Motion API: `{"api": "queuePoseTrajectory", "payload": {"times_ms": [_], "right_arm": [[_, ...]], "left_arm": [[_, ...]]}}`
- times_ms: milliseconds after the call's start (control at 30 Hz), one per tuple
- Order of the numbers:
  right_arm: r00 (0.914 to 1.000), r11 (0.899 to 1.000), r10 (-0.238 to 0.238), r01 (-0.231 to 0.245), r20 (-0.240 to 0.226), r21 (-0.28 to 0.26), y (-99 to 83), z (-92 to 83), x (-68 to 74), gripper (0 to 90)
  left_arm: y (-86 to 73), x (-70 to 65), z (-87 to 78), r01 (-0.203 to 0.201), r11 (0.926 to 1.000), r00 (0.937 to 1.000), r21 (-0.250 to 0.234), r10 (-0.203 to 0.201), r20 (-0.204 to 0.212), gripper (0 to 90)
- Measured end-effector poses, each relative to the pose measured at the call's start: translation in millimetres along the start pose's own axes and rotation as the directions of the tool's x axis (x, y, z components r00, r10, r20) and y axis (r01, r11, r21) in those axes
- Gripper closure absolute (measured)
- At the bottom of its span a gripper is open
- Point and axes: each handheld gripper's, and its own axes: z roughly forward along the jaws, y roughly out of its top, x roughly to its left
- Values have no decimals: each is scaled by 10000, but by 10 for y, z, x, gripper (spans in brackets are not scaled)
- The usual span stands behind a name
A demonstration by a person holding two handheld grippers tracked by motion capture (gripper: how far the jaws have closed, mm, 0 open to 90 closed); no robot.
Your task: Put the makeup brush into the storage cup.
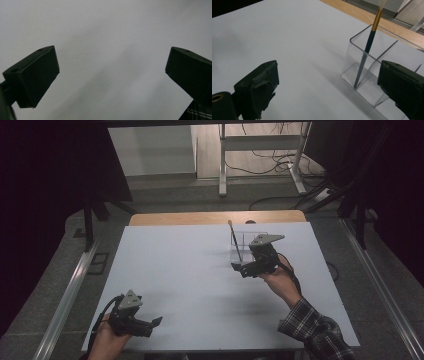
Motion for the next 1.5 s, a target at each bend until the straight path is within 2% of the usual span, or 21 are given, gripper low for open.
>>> {"api": "queuePoseTrajectory", "payload": {"times_ms": [367,1067,1500], "right_arm": [[9999,9998,47,-45,-110,197,-182,-148,67,26],[9999,9990,103,-103,18,440,-536,-491,163,25],[9993,9982,113,-133,347,581,-715,-681,150,24]], "left_arm": [[1,0,-3,5,10000,10000,-19,-5,-3,0],[2,3,2,-39,10000,10000,-7,39,8,0],[3,4,1,-21,10000,10000,-28,21,20,0]]}}
